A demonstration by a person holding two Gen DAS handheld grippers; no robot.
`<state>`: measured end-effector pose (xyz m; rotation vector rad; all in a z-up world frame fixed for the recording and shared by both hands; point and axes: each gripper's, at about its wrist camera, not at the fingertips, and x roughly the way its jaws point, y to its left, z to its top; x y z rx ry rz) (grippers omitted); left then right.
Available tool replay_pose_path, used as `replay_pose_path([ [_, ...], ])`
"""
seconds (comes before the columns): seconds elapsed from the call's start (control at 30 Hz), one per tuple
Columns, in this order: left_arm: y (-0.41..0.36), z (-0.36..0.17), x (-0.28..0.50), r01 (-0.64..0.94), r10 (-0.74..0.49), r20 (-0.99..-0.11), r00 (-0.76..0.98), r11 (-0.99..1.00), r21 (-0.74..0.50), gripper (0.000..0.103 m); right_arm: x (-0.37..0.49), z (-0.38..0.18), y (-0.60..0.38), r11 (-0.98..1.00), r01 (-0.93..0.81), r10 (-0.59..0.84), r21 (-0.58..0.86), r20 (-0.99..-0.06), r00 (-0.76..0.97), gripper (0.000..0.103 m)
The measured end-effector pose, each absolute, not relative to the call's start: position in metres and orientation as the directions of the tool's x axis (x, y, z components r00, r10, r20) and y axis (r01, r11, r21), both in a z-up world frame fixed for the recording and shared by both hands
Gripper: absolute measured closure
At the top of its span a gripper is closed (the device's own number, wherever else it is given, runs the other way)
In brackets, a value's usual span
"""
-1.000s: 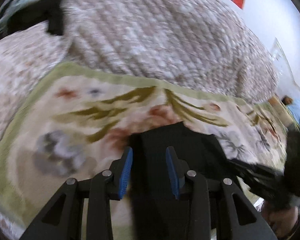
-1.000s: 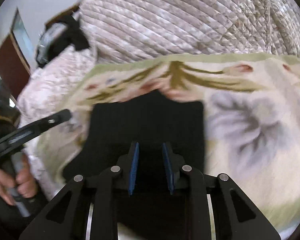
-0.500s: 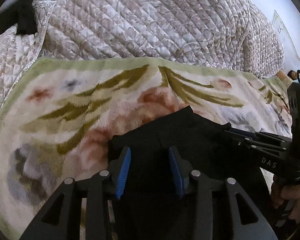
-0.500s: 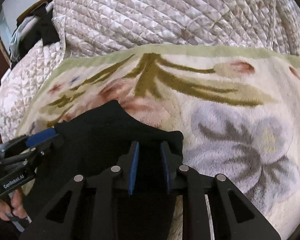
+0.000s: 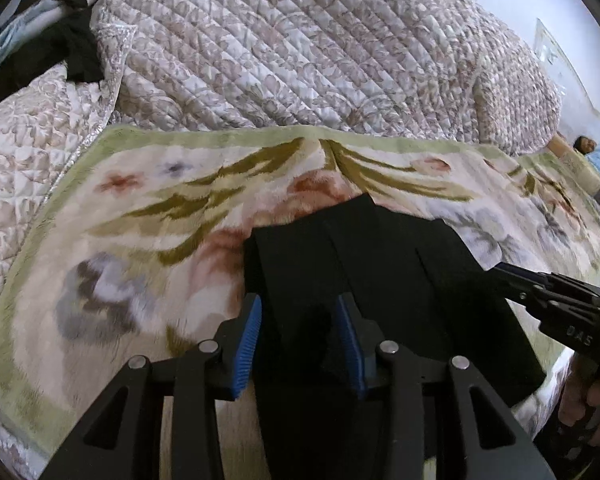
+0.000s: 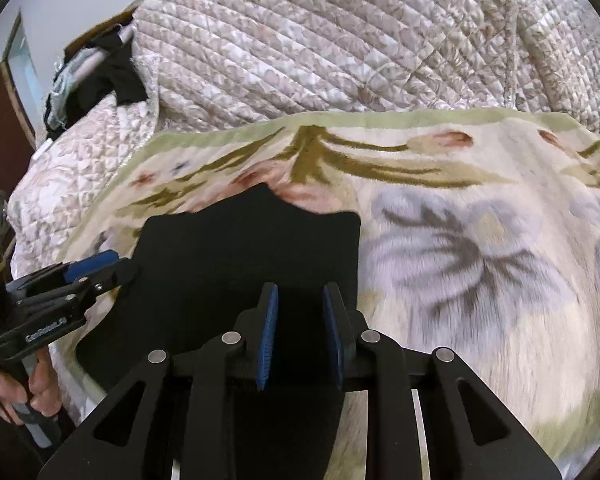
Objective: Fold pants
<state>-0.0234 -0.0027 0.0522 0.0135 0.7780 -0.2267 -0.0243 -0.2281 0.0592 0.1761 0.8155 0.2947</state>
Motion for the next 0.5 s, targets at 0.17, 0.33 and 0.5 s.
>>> replay_pose_path([
  [0.17, -0.005, 0.039, -0.044, 0.211, -0.165, -0.71, 0.685, 0.977, -0.024, 0.063, -0.061, 0.047, -0.212, 0.95, -0.22, 0.31, 0.219, -0.701, 0.642, 0.079],
  [0.33, 0.003, 0.036, -0.058, 0.207, -0.17, -0.691, 0.703, 0.978, -0.031, 0.063, -0.072, 0.043, -0.201, 0.96, -0.25, 0.264, 0.124, -0.698, 0.666, 0.076],
  [0.5, 0.017, 0.035, -0.058, 0.17, -0.157, -0.69, 0.706, 0.984, -0.05, 0.064, -0.072, 0.041, -0.205, 0.96, -0.238, 0.273, 0.149, -0.692, 0.668, 0.075],
])
